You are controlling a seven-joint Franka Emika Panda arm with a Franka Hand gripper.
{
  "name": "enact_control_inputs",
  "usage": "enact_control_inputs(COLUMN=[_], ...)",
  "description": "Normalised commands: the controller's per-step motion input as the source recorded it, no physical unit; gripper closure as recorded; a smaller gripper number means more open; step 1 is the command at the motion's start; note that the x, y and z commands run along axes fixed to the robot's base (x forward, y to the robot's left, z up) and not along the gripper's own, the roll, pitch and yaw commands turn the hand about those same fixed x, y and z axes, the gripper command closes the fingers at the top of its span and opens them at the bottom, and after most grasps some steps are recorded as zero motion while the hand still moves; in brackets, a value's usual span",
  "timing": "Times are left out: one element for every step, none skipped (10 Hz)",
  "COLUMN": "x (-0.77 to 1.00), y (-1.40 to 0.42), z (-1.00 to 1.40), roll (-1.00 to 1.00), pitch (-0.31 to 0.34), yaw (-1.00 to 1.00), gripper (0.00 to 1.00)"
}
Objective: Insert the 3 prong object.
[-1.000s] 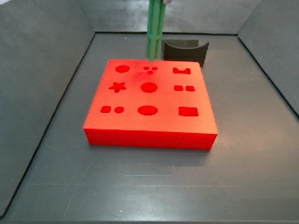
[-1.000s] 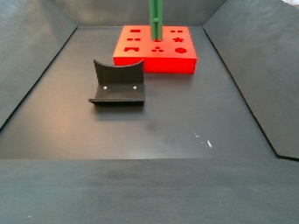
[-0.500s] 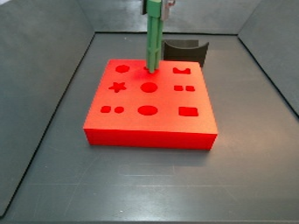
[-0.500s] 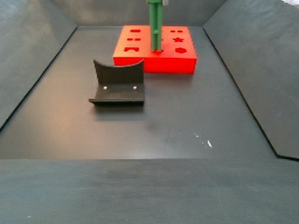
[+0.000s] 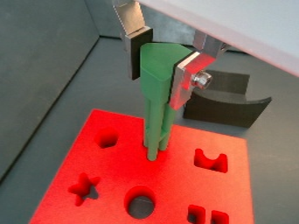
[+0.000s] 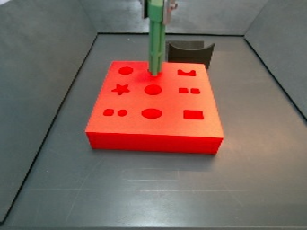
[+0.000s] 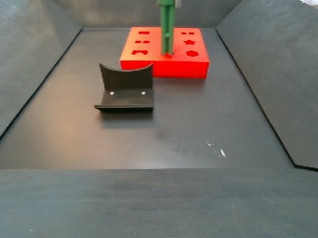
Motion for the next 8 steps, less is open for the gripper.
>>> enact_control_inputs(x=[0.00, 0.00, 0.00, -0.01, -0.04, -0.04, -0.02, 0.00], y=[0.11, 0.01, 0.00, 0.00, -0.05, -0.05, 0.00, 0.00], z=[-0.38, -0.41, -0.64, -0.72, -0.62, -0.57, -0.23, 0.00], roll=[0.02, 0.01, 0.06, 0.13, 0.19, 0.24, 0.19, 0.00], pitch=[-0.107, -0.104, -0.134, -0.153, -0.123, -0.111, 0.000, 0.000], yaw=[0.00, 0.00, 0.00, -0.01, 0.00, 0.00, 0.00, 0.00], gripper=[1.00, 1.00, 1.00, 1.00, 1.00, 1.00, 1.00, 1.00])
